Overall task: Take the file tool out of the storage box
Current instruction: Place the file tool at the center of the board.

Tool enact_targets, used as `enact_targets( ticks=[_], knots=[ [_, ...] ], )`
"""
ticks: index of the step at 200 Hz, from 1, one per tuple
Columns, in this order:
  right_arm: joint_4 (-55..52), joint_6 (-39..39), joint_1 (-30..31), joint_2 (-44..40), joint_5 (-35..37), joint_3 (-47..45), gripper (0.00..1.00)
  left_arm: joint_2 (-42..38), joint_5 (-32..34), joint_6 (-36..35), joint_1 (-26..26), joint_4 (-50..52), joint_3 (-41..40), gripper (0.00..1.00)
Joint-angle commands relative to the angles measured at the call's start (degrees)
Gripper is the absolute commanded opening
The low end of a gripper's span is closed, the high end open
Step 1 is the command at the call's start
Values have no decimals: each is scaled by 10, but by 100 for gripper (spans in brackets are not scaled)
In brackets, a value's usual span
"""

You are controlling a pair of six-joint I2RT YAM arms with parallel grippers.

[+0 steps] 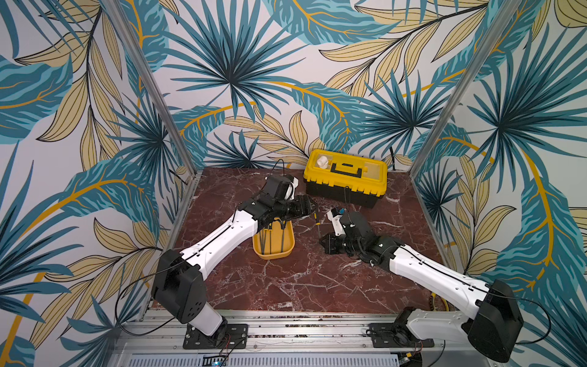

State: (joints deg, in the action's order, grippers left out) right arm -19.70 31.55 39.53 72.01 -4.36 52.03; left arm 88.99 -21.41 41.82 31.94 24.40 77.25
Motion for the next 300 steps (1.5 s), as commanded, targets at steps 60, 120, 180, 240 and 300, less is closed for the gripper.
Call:
enact_targets(
  ticks=[60,120,180,240,300],
  knots=[
    [-171,-73,-85,-23,120,-32,0,-90,134,-132,-3,150,-3,100],
    [-182,-106,-150,19,117,-41,0,-108,148,-130,-3,146,-44,100],
    [-177,-132,-184,96,107,-14,0,-116,132,-124,-3,123,-74,100],
    [-164,-149,-199,144,90,9,0,-116,126,-125,-3,107,-97,100],
    [-164,-176,-213,185,79,40,0,-115,127,-127,-3,104,-98,100]
  ],
)
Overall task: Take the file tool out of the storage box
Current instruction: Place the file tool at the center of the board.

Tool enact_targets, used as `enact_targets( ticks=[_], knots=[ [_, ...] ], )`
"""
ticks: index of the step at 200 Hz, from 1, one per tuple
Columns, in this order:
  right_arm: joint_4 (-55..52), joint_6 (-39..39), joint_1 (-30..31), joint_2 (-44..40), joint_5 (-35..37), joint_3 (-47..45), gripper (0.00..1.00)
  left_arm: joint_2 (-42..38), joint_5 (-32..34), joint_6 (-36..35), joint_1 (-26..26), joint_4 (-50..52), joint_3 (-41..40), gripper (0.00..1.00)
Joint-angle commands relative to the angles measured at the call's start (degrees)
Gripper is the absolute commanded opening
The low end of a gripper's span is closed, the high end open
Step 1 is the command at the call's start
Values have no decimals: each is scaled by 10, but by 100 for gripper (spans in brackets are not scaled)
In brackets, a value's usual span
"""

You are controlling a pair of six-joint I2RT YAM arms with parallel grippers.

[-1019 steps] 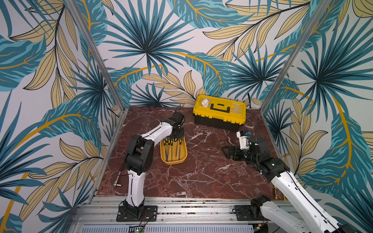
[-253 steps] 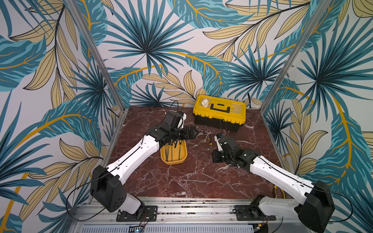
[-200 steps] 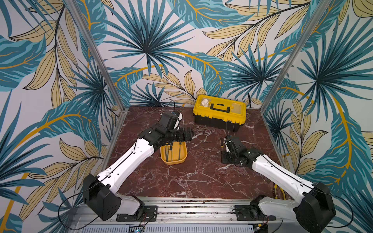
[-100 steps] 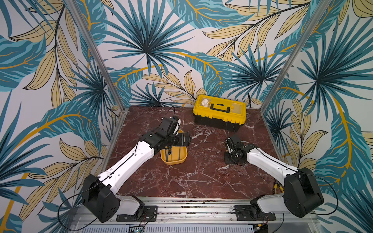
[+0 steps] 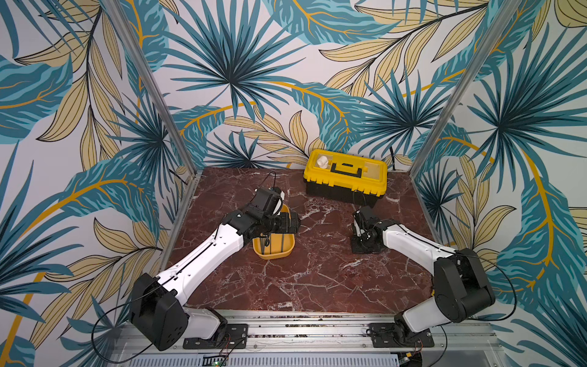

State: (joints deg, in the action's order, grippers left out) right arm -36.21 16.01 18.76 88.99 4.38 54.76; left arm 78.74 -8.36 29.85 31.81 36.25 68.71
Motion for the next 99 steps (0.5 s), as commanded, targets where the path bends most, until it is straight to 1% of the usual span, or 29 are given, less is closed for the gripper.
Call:
enact_targets(
  ticks=[1,99],
  knots=[
    [1,-21,-6,15,-8,13,0,-12,-4,-6,-2,-14,-12,100],
    [8,-29,-20,56,-13,21,0,1,-5,10,-2,-18,-9,100]
  ],
)
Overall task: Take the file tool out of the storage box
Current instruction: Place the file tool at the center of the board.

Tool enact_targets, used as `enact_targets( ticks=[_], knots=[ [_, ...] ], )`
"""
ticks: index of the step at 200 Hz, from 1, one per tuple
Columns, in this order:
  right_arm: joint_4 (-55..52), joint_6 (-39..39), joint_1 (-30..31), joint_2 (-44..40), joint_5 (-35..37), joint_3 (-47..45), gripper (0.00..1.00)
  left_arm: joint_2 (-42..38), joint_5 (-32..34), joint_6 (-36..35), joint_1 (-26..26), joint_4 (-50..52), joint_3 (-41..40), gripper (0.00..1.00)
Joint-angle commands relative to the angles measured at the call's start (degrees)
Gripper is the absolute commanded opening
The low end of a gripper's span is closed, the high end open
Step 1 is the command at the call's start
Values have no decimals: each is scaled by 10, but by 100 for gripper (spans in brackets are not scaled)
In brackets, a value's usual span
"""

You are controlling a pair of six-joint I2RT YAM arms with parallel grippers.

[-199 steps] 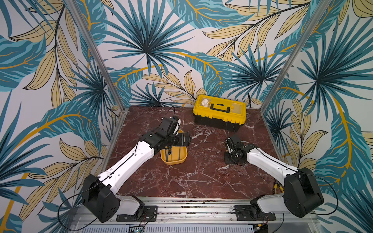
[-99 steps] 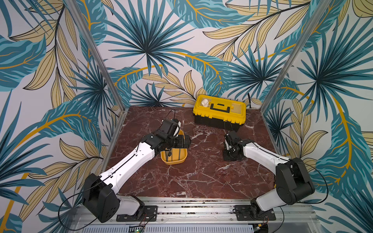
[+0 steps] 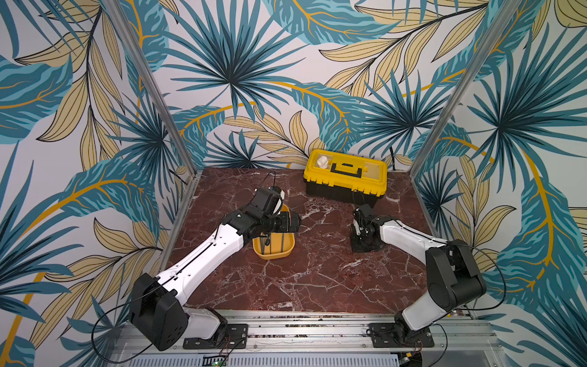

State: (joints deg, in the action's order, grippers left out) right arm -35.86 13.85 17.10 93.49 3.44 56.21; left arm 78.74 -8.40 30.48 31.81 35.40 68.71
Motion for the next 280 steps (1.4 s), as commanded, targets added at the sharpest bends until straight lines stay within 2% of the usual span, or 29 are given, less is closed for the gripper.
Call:
enact_targets(
  ticks=[1,42,115,184,233,255,280],
  knots=[
    [4,-7,-3,11,-4,7,0,2,-4,4,-2,-9,-9,100],
    [9,-1,-5,23,1,7,0,6,-5,11,-2,-10,-12,100],
    [10,4,-5,31,-3,10,11,12,15,19,-2,-3,-8,100],
    [10,4,-6,24,-2,9,14,28,40,18,-6,5,-7,100],
    [7,13,-6,-54,-27,14,22,62,71,0,-13,11,10,98],
    [27,26,-6,-111,-57,-5,33,82,91,-7,-14,15,23,95],
    [49,40,-5,-175,-88,-31,39,120,127,-9,-18,42,50,92]
  ],
)
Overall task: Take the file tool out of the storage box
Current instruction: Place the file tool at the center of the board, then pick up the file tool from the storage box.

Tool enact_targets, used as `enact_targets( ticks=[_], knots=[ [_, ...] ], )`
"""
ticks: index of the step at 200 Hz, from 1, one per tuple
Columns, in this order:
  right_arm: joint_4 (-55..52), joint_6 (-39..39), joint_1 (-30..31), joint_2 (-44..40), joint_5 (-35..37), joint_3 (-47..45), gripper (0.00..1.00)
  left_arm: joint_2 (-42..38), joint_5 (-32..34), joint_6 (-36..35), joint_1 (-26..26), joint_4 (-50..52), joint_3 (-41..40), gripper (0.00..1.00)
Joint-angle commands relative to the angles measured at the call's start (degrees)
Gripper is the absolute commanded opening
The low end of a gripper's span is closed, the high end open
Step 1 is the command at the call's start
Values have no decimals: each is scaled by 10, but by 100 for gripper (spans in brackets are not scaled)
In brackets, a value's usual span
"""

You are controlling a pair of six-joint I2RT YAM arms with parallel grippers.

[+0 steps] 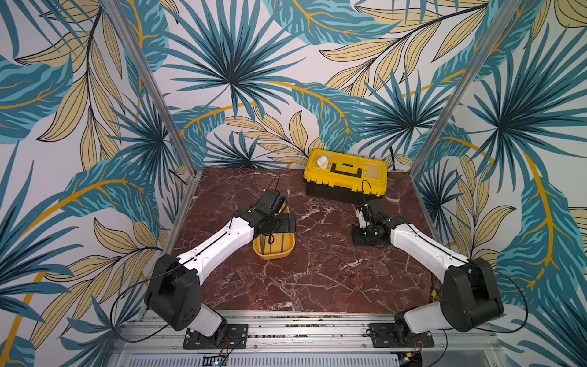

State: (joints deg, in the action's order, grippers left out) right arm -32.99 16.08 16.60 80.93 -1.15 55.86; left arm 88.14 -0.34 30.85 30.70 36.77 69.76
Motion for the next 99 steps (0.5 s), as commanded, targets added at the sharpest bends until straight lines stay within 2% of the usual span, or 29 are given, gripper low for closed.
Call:
enact_targets(
  ticks=[1,39,55,99],
  knots=[
    [21,19,1,-52,-44,-29,39,27,48,-12,-7,29,41,92],
    [38,37,4,-137,-87,-56,55,79,66,-3,-23,44,70,84],
    [36,42,5,-163,-104,-60,57,102,71,-4,-30,51,87,80],
    [38,60,11,-211,-125,-73,64,172,99,-17,-44,78,145,60]
  ],
)
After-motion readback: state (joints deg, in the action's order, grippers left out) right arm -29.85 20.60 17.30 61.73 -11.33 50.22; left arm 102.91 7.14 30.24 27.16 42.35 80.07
